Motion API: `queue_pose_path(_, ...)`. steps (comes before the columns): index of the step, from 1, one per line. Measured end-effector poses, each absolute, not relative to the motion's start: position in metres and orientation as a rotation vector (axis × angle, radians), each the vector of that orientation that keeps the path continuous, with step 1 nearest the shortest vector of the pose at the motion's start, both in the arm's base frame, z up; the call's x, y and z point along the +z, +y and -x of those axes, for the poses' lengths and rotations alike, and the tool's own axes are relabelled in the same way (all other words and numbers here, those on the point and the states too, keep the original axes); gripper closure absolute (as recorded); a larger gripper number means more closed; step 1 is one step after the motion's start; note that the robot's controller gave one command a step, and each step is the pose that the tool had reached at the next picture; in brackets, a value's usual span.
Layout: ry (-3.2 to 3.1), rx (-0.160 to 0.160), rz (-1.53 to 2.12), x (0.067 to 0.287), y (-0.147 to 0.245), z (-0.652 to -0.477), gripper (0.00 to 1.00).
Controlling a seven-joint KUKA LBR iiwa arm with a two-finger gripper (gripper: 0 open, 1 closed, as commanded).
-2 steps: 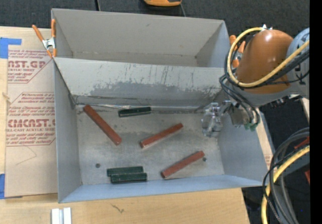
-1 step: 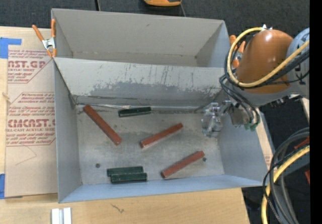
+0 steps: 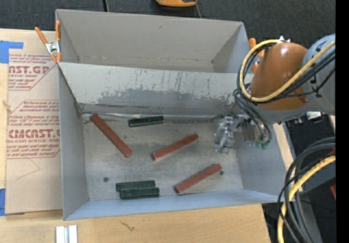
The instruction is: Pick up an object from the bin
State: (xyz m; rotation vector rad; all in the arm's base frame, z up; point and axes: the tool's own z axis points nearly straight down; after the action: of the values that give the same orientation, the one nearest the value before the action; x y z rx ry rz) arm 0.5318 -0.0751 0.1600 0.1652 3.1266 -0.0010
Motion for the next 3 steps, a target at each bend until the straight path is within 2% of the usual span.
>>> queue_pose_path(1,3.126,0.003,-0.354,0.137,-0.086,-0.519,1.00)
queue_pose_path(2,3.139,-0.001,-0.046,0.115,-0.098,-0.531,1.00)
queue_pose_path(3,3.117,0.001,-0.383,0.089,-0.088,-0.527,1.00)
